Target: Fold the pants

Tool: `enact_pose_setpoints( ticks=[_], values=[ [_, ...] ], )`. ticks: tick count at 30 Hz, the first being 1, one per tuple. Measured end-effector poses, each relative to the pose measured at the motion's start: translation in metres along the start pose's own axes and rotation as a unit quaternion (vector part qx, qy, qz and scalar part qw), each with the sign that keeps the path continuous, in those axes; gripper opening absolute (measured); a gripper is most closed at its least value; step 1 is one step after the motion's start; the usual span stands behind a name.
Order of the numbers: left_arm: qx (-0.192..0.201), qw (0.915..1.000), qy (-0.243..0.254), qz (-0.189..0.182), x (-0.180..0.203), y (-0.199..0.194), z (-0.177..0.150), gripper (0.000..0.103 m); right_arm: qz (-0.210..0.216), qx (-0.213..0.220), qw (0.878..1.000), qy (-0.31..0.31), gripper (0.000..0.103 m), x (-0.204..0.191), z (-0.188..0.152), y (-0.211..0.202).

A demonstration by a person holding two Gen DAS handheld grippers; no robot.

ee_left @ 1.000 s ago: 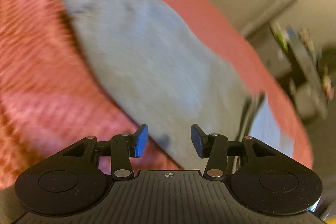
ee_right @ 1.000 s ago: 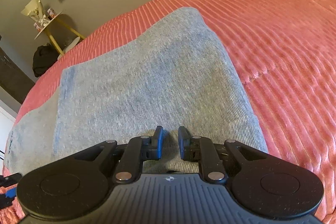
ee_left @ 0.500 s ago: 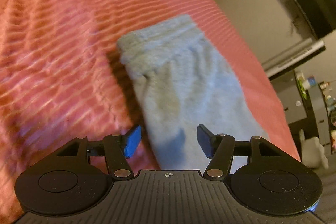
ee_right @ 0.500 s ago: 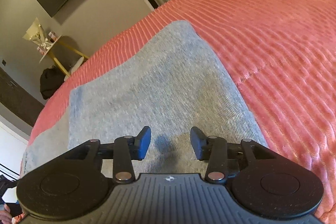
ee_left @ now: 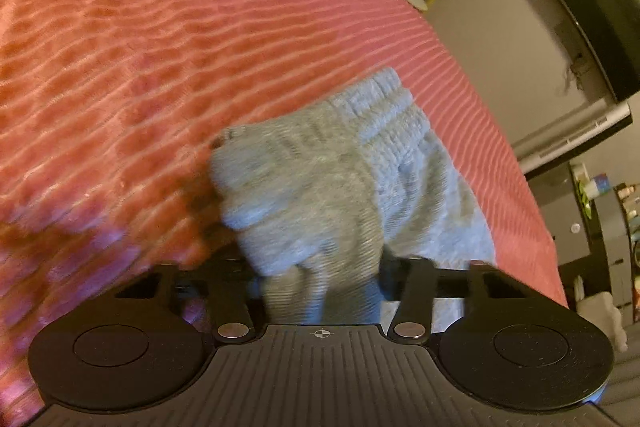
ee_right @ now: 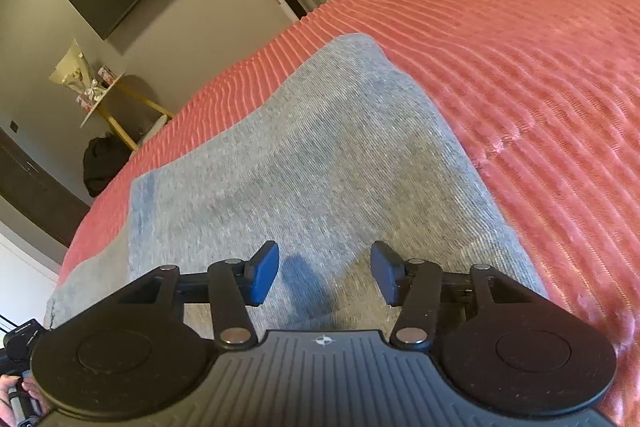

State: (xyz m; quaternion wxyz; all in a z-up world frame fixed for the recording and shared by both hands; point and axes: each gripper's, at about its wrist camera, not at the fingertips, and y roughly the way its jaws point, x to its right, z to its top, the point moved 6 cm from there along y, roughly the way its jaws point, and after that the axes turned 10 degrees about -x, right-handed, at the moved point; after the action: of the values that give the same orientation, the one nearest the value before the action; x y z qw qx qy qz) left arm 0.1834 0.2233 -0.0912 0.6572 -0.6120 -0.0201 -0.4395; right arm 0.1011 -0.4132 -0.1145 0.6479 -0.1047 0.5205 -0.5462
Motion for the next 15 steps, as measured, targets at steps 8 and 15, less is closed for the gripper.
enact_pose_setpoints(
  ticks=[8, 15],
  values=[
    [0.063, 0.9895, 0.113, -0.063, 0.03, -0.046, -0.014, 0.024, 0.021, 0.003, 1.0, 0.018, 0.053, 0.004, 0.001, -0.004],
    [0.011, 0.9995, 0.031, 0.0, -0.002, -0.008, -0.013, 0.047, 0.026, 0.003, 0.999, 0.02, 0.053, 0.004, 0.001, -0.005]
  ],
)
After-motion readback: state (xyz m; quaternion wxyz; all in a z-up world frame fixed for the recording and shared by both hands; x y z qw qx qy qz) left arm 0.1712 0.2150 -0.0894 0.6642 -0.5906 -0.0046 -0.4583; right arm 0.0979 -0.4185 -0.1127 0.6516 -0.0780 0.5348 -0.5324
